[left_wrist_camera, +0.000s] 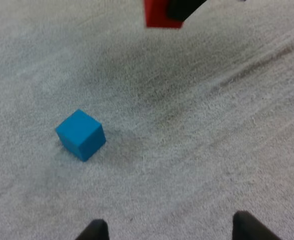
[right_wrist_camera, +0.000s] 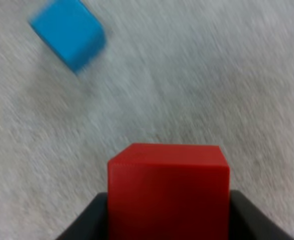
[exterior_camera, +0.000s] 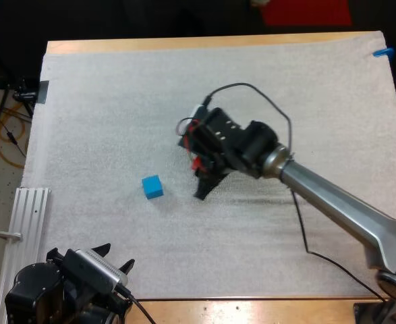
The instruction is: Stack red cube on blue cube
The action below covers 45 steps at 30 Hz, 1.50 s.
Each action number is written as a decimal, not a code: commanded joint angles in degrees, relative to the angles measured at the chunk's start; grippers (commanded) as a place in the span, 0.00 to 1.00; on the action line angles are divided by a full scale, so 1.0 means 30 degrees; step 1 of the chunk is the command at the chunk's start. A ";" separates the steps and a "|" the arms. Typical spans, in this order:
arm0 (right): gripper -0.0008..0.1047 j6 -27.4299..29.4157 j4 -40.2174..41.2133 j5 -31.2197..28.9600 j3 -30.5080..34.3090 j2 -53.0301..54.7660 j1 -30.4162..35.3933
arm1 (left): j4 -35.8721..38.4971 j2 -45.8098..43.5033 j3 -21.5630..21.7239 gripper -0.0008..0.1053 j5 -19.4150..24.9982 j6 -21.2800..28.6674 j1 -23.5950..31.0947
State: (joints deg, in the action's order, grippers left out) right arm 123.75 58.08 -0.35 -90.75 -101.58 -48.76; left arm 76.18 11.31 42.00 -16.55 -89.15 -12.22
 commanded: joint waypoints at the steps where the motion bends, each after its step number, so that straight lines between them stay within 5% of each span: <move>1: 0.27 -0.0174 -0.0068 -0.0029 -0.0801 -0.0494 -0.0274 | -0.0007 0.0126 0.0066 0.49 0.0175 -0.0223 -0.0090; 15: 0.27 -0.0681 0.0747 0.1483 -0.7318 -0.6397 -0.2383 | 0.0303 0.0126 0.0066 0.49 0.0175 -0.0322 -0.0090; 45: 0.28 -0.1562 -0.0838 0.1491 -0.7541 -0.8759 -0.2536 | 0.0659 0.0126 0.0066 0.49 0.0175 -0.0322 -0.0090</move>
State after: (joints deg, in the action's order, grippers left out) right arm 119.12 55.57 3.56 -112.95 -127.95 -56.63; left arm 77.82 11.31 42.00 -16.42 -89.48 -12.22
